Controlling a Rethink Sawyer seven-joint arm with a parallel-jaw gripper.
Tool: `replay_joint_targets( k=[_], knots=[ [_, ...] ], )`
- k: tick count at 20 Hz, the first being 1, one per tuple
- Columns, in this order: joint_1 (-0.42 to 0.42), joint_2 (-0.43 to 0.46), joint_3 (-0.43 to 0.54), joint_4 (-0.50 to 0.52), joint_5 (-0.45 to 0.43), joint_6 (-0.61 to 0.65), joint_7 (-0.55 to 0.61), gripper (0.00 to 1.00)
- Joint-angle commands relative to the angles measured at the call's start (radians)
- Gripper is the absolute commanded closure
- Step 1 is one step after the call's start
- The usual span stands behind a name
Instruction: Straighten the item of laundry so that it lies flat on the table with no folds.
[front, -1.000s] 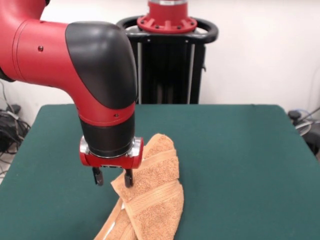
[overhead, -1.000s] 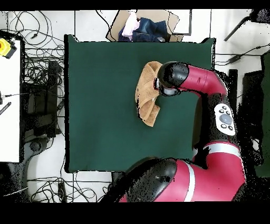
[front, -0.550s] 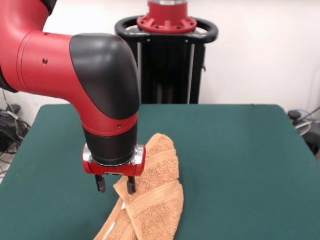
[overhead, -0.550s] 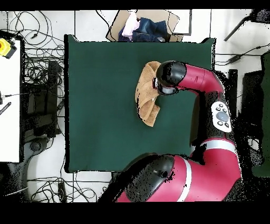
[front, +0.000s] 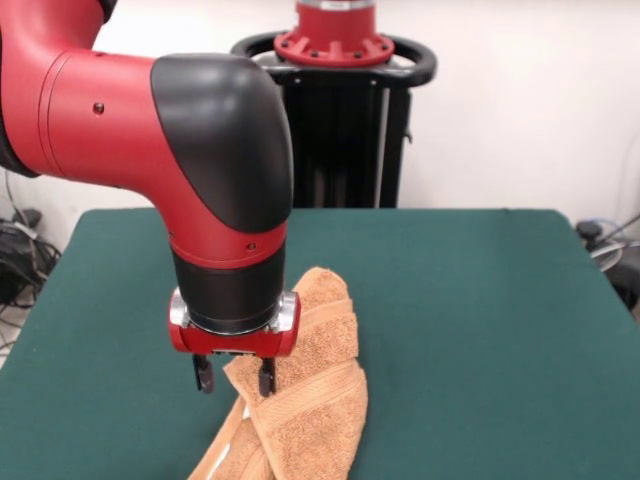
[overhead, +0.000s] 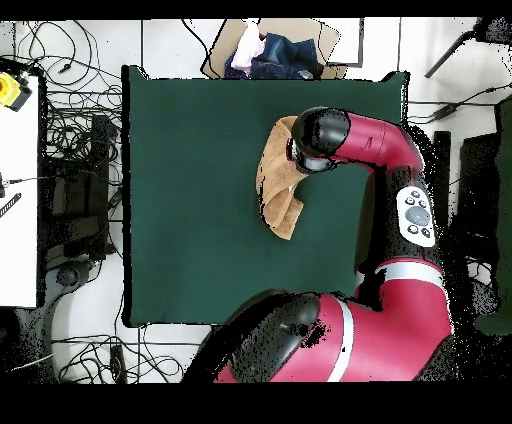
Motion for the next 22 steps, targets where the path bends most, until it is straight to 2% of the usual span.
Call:
replay_joint_targets(
  k=[1,11,15,22],
  knots=[
    [0.033,0.009,0.031,0.002,0.022,0.081,0.081,0.00],
    [0.027,0.027,0.033,0.009,0.013,0.040,0.073,0.00],
    [0.025,0.089,0.034,-0.010,-0.013,-0.035,0.070,0.00],
    [0.038,0.142,0.024,-0.065,-0.025,-0.063,0.093,0.00]
  ],
)
